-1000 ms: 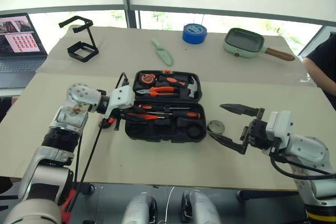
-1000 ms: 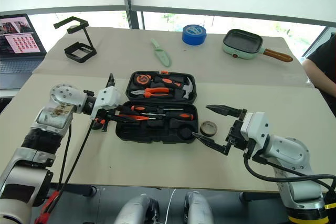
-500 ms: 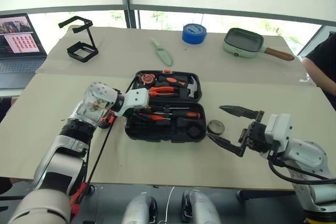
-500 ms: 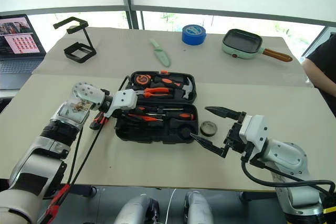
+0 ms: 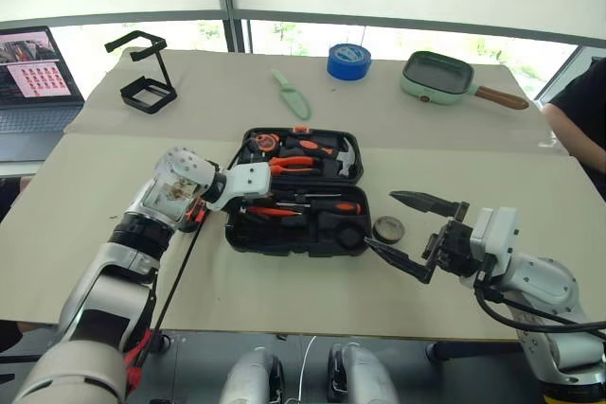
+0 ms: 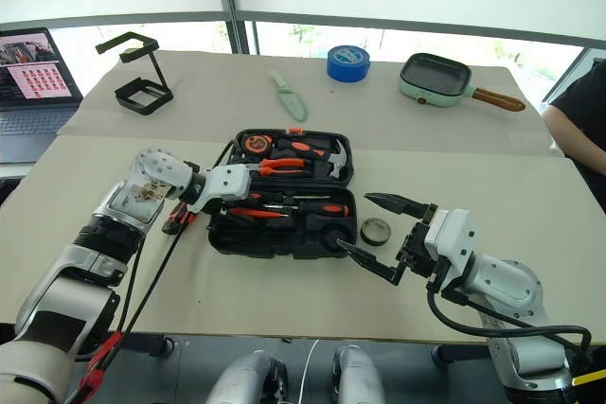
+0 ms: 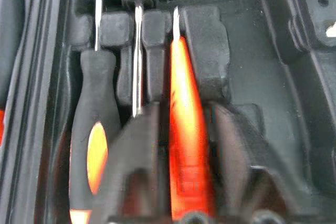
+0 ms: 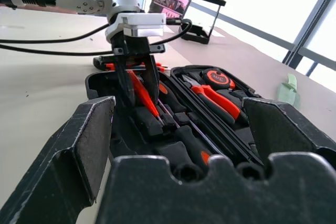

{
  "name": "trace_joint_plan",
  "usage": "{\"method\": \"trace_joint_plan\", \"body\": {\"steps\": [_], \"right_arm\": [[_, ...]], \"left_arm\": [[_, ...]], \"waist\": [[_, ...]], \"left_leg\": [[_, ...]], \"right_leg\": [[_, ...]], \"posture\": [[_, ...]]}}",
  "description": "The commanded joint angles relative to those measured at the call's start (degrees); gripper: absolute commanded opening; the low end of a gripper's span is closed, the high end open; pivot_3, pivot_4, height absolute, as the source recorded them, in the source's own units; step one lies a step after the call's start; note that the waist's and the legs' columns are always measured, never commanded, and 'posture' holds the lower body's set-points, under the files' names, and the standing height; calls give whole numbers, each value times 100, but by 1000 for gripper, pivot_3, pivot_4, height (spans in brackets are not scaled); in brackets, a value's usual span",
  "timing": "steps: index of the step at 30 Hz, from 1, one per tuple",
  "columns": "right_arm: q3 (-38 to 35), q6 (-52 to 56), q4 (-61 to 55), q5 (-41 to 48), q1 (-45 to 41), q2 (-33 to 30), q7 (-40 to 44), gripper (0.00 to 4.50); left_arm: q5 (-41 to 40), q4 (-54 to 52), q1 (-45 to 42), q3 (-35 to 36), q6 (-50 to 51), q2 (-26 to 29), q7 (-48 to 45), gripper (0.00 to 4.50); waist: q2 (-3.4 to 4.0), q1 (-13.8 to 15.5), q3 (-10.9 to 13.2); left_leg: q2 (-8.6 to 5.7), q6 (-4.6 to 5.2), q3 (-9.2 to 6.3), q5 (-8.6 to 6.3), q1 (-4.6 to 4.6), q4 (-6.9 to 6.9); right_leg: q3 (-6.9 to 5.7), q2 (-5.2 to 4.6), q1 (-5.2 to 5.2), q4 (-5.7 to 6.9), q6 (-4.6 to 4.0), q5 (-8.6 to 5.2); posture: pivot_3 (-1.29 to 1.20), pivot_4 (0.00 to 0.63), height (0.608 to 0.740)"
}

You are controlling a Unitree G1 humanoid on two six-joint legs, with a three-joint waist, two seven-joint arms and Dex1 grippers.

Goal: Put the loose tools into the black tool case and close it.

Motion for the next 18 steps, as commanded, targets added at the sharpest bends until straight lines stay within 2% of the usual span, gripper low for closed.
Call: {"method": "trace_joint_plan", "body": {"steps": [1, 2, 5, 11, 14, 18], "right_arm": [[-9, -10, -205, 58, -44, -2, -21, 4500], [-11, -6, -204, 68, -46, -9, -16, 4500], [-34, 4, -195, 97, -43, -38, 5, 4500], [-12, 31, -166, 101, -78, -52, 23, 4500], [32, 34, -149, 86, -103, -37, 28, 4500], [59, 29, -114, 87, -134, -35, 47, 4500]], "left_arm": [[-496, -62, 70, 419, -255, -168, 71, 3454], [-766, -211, 117, 585, -142, -182, -27, 3764], [-1317, -627, 274, 915, 174, -109, -257, 3764], [-1402, -556, 492, 1260, 7, 32, 60, 3764], [-1293, -19, 373, 1423, -289, -57, 500, 3070], [-1198, 490, 254, 1421, -548, -136, 667, 1556]], "waist": [[1, 36, -1], [1, 45, 0], [1, 17, 0], [3, -1, -2], [3, 5, -2], [3, 11, -2]], "left_leg": [[0, 1, -2, -1, -3, 4], [0, 2, -4, -1, -6, 10], [2, 16, -6, -9, -30, 36], [0, 19, -2, -11, -30, 43], [0, 19, -1, -11, -31, 43], [-2, 22, 0, -13, -32, 43]], "right_leg": [[-4, -2, 0, 2, 1, 0], [-8, -2, 0, 1, 3, 2], [-8, -3, -11, 2, 11, 7], [1, -1, -11, 1, 13, 14], [-1, 0, -11, 0, 14, 14], [-2, -1, -10, -2, 16, 16]], "posture": [[0, 150, 740], [0, 150, 740], [0, 150, 740], [0, 150, 740], [0, 150, 740], [0, 150, 740]]}}
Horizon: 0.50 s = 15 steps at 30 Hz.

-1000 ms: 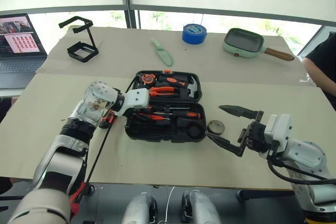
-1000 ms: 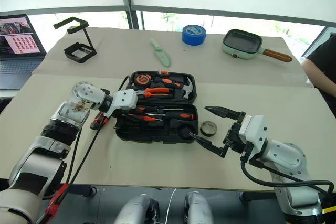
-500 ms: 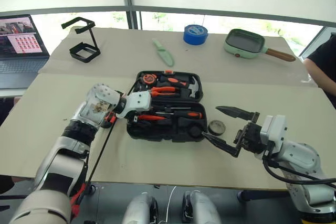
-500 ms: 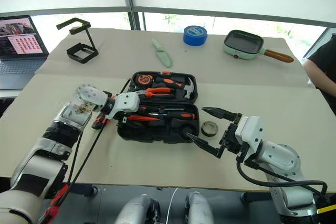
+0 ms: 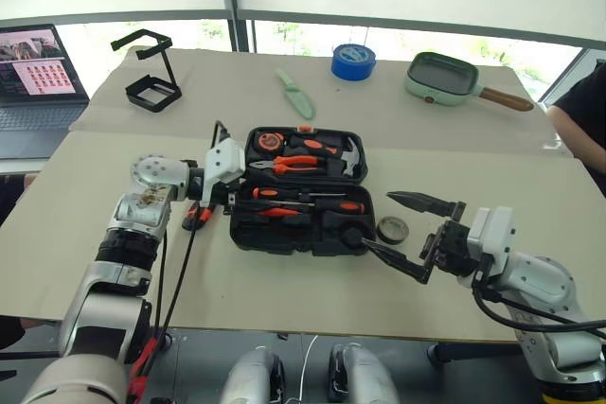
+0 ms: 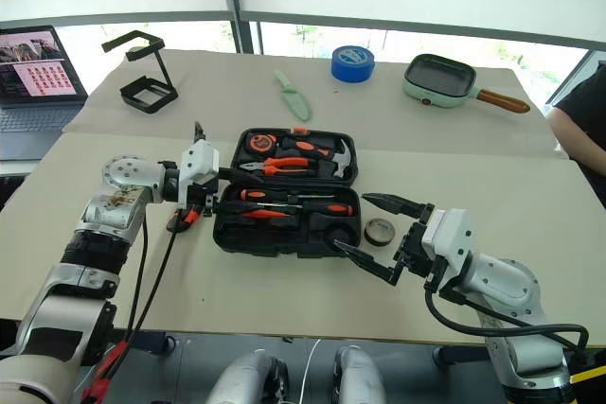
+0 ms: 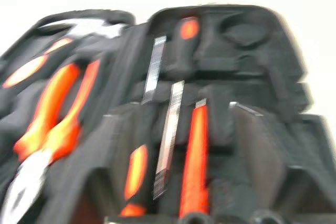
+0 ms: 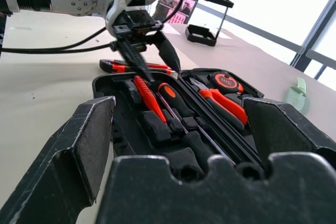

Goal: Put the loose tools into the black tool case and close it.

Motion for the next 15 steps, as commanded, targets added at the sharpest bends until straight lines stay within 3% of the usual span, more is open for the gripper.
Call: {"method": "trace_joint_plan", "body": {"steps": [1, 4, 15], "right_arm": [[-49, 0, -92, 84, -83, -28, 39, 4500], [-71, -12, -44, 86, -110, -46, 59, 4500], [-60, -51, -41, 44, -43, 9, 26, 4500]], "left_arm": [[79, 298, -211, 55, -320, -54, 120, 1142], [193, 475, -236, -33, -527, -40, 59, 59], [137, 135, 97, -202, -501, 80, -647, 59]], "waist": [[0, 0, 0], [0, -9, 0], [0, -11, 0]], "left_leg": [[0, 1, 0, -1, 0, 0], [-1, 2, 5, -1, -1, 0], [0, 1, 9, -1, 0, 0]], "right_leg": [[0, 0, 0, 0, -3, 2], [0, 1, 0, -2, -26, 17], [1, 1, -1, 0, -26, 17]], "posture": [[0, 150, 740], [0, 150, 740], [0, 150, 740]]}}
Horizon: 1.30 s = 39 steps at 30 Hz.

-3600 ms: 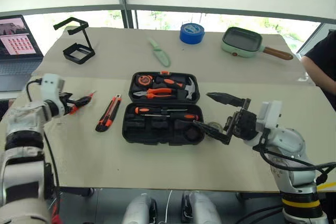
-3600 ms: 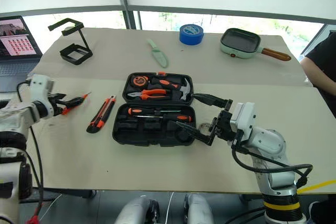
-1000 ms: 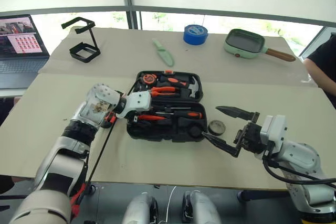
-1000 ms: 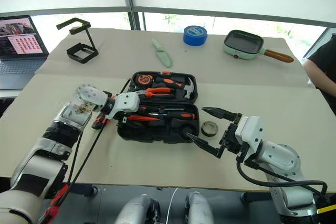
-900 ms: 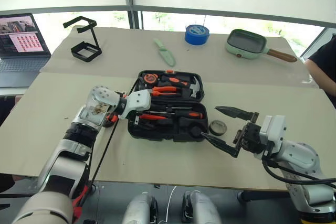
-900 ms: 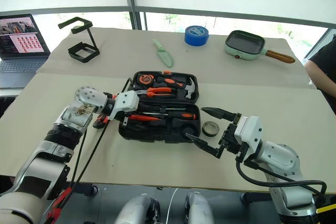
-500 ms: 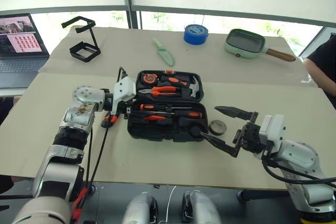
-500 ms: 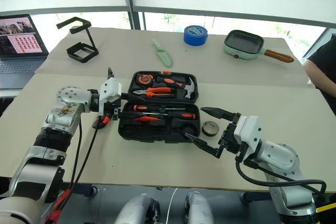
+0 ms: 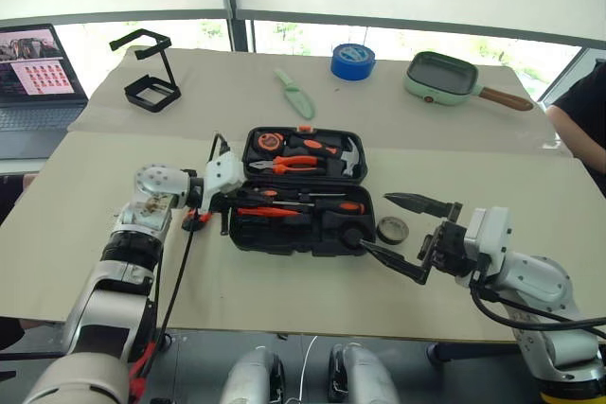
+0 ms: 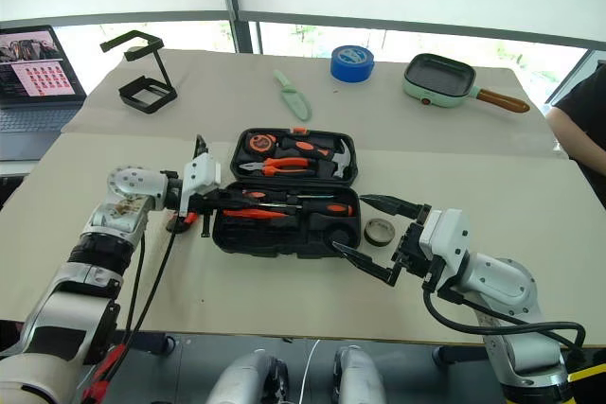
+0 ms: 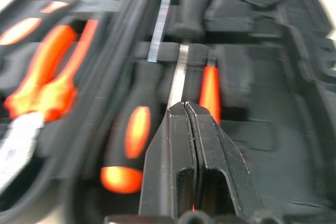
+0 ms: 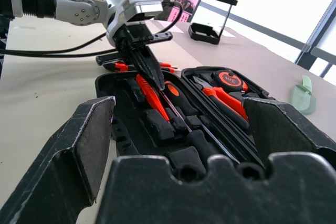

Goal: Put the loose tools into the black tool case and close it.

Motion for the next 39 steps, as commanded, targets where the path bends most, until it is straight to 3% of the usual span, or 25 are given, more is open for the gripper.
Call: {"method": "trace_joint_plan", "body": {"steps": [1, 9, 13, 23, 39], "right_arm": [[-82, -51, -94, 46, -39, 12, -21, 4500], [-77, -130, -10, -2, -168, 74, -20, 4500], [-72, -118, 6, 6, -164, 73, 2, 4500], [-22, -135, 62, -23, -233, 101, -11, 4500], [21, -146, 73, -94, -227, 194, -40, 4500]], "left_arm": [[-76, -287, 19, 11, -33, 126, -205, 59], [-158, -535, 229, -49, 410, 201, -388, 59], [-375, -694, 60, 219, 947, 76, 9, 59], [363, -297, -121, -138, 812, 218, 566, 59], [62, -507, 60, -84, 576, 199, 53, 59]], "waist": [[0, 2, 0], [0, 0, 0], [0, 8, 0], [0, -2, 0], [1, -5, -1]], "left_leg": [[0, 0, 0, 0, 0, 0], [0, 0, 0, 0, 1, 0], [0, 0, -1, 0, 0, 1], [0, 0, 1, 0, 2, 1], [0, 0, 4, 0, 2, 1]], "right_leg": [[0, 0, 0, 0, 0, 0], [1, 0, 0, 1, 0, 0], [2, -1, 0, 1, 1, 0], [3, 2, 0, 1, 1, 0], [6, 1, 0, 1, 1, 0]], "posture": [[0, 150, 740], [0, 150, 740], [0, 150, 740], [0, 150, 740], [0, 150, 740]]}}
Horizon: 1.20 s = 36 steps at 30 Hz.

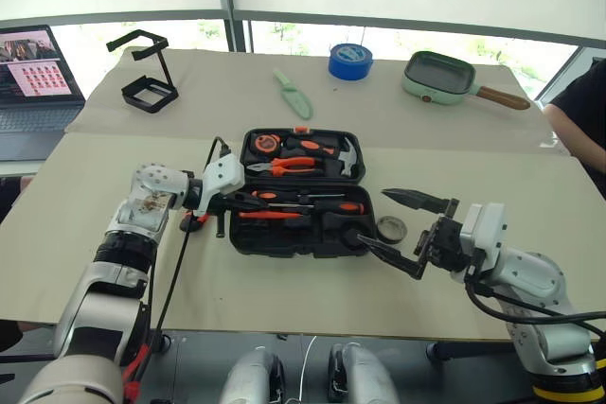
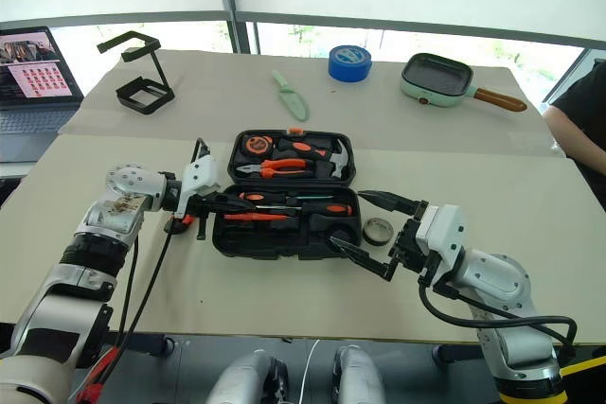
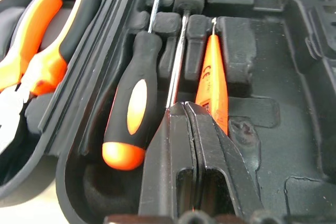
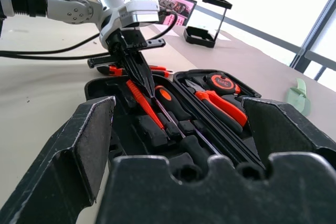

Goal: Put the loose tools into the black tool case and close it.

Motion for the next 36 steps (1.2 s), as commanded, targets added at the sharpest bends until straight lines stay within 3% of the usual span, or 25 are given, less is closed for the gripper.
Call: {"method": "trace_joint_plan", "body": {"steps": [1, 22, 30, 36], "right_arm": [[-39, -110, -55, 3, -48, 22, -22, 4500], [-5, -159, 44, -125, -99, 85, -11, 4500], [-23, -172, 64, -142, -111, 95, -2, 4500], [4, -196, 94, -153, -132, 119, 1, 4500]], "left_arm": [[-134, -114, 56, 65, -125, -7, -97, 59], [175, -154, 225, -175, -398, -175, 371, 59], [-492, -577, 235, 241, -119, -155, 141, 59], [-386, -685, 355, 165, 175, -80, 263, 59]], "waist": [[0, 0, 0], [1, 1, -1], [1, -1, -1], [1, 1, -1]], "left_leg": [[0, 0, 0, 0, 0, 0], [0, 0, 2, 0, 1, 0], [0, 0, 2, 0, 1, 0], [0, 0, 2, 0, 1, 0]], "right_leg": [[0, 0, 0, 0, 0, 0], [2, 0, 0, 0, 0, 0], [2, 0, 0, 1, -1, 0], [2, 0, 0, 1, 0, 0]], "posture": [[0, 150, 740], [0, 150, 740], [0, 150, 740], [0, 150, 740]]}}
